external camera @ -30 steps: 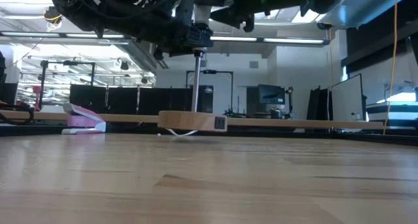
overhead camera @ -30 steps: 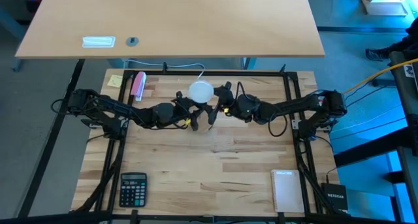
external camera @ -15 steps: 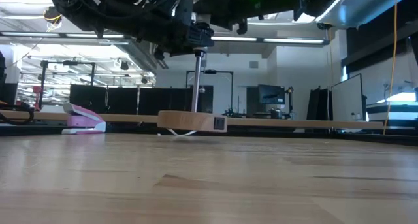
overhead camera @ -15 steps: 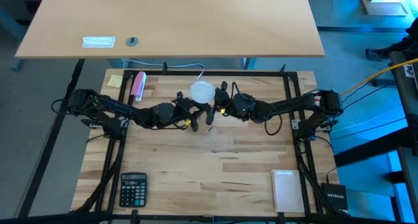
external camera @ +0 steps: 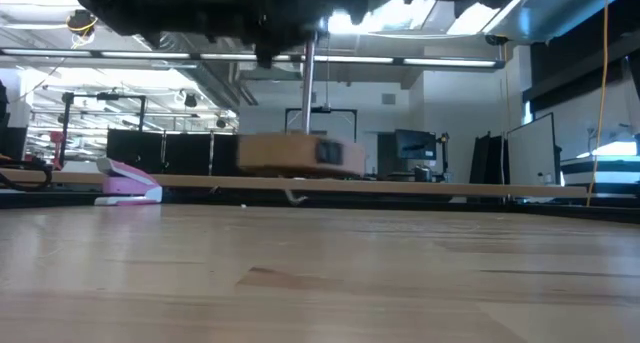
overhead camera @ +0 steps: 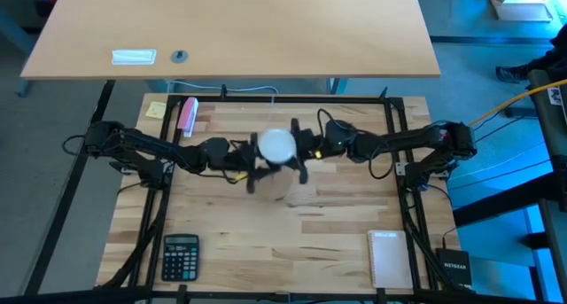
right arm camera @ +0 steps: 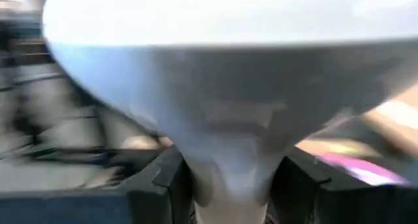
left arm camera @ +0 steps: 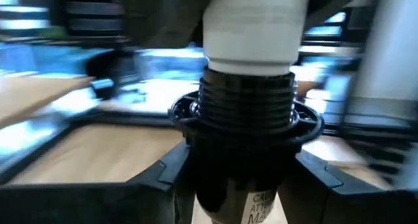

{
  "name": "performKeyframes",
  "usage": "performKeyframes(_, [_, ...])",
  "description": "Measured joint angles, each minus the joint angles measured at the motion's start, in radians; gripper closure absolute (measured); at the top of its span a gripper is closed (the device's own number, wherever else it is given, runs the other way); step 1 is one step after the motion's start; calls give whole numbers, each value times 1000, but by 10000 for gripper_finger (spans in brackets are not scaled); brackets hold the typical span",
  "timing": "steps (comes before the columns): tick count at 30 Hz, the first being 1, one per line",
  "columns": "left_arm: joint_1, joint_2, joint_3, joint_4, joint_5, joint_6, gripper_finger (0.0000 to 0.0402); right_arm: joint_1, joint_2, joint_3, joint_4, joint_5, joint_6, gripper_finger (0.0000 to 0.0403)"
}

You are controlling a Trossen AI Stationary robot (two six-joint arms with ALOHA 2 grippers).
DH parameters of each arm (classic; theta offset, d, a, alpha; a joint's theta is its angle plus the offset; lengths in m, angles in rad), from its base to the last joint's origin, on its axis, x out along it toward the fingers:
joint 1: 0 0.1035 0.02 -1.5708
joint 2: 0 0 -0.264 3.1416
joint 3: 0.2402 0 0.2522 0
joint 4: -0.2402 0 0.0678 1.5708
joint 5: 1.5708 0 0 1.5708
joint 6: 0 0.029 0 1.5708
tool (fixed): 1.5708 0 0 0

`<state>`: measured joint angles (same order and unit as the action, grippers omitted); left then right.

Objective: Screw lightbulb
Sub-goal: Remove the white lightbulb from the brown lamp

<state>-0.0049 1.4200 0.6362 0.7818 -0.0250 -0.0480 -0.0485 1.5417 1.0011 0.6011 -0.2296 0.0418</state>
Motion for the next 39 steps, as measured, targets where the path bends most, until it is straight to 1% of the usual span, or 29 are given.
performKeyframes(2, [7, 0, 0, 19, 150, -6, 249, -1, -1, 1, 11, -157, -4, 247])
performKeyframes(3, [11, 3, 0, 30, 223, -23, 249, -1, -1, 1, 15, -213, -2, 247])
performKeyframes(5, [20, 6, 0, 43, 323, -53, 252, 0, -1, 2, 14, -273, 3, 247])
performKeyframes(6, [25, 6, 0, 45, 348, -68, 254, 1, 0, 3, 15, -290, 2, 247])
performKeyframes(9, [32, 6, 0, 37, 377, -72, 254, 2, 8, 4, 19, -292, 5, 247])
performKeyframes(13, [33, 6, 0, 41, 372, -68, 254, 4, 7, 3, 24, -206, 18, 247])
performKeyframes(15, [33, 6, 0, 40, 352, -58, 254, 4, 7, 2, 27, -168, 22, 246])
performKeyframes(16, [33, 6, 0, 40, 342, -54, 254, 4, 7, 1, 30, -154, 23, 236])
performKeyframes(17, [35, 6, 0, 41, 334, -51, 254, 4, 7, 1, 31, -137, 24, 216])
performKeyframes(20, [39, 4, 0, 45, 315, -51, 255, 3, 5, 0, 17, -90, 24, 136])
performKeyframes(22, [39, 4, 0, 41, 284, -52, 255, 3, -7, 0, -13, -48, 22, 92])
performKeyframes(24, [38, 3, 0, 35, 250, -53, 255, 3, -30, -1, -67, 8, 18, 59])
performKeyframes(26, [38, 1, 0, 34, 213, -56, 255, 3, -67, -1, -154, 59, 16, 38])
performKeyframes(28, [38, 1, 0, 33, 166, -55, 255, 3, -107, -1, -252, 104, 7, 26])
performKeyframes(32, [38, 1, 0, 11, 51, -45, 255, 3, -197, -1, -464, 209, 6, 20])
performKeyframes(35, [38, 1, -1, -3, -65, -11, 255, 3, -254, -1, -589, 325, 4, 20])
performKeyframes(37, [38, 1, -1, 5, -160, 13, 255, 3, -277, -1, -606, 417, 4, 19])
performKeyframes(39, [38, 1, -1, 12, -263, 49, 251, 3, -282, 0, -579, 497, 13, 19])
